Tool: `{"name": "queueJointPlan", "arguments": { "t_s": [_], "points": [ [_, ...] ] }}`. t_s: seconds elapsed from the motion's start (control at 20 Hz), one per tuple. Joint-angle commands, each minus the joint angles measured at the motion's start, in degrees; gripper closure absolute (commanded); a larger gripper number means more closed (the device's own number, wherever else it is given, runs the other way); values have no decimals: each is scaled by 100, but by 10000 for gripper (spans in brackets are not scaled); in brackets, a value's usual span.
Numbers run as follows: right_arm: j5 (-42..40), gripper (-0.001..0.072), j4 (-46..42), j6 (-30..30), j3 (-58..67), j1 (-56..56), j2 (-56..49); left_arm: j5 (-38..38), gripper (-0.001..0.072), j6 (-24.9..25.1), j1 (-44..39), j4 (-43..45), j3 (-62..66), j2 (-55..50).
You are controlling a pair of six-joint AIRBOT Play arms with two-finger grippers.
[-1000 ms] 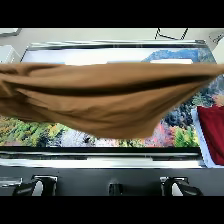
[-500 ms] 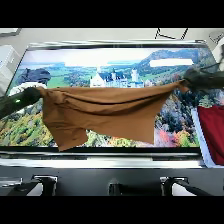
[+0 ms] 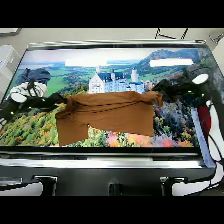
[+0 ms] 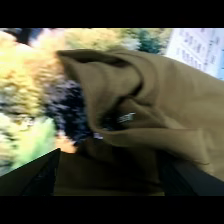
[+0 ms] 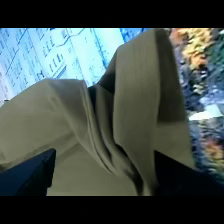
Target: Fold the clothes and pants, and hang the long-sleeved shirts on hangers.
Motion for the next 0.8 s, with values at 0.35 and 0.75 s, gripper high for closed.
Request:
{"name": "queueJointPlan", "arguments": {
  "t_s": [0.35,0.75],
  "points": [
    [2310,45,-1196,-385,-1095,-1255,214,-1908,-8,1180,1377,315,-133,-463],
    [2354,38,-898,-426,-1231,-1255,225,-1207,232,2096,822,-761,-251,-876]
  ]
}}
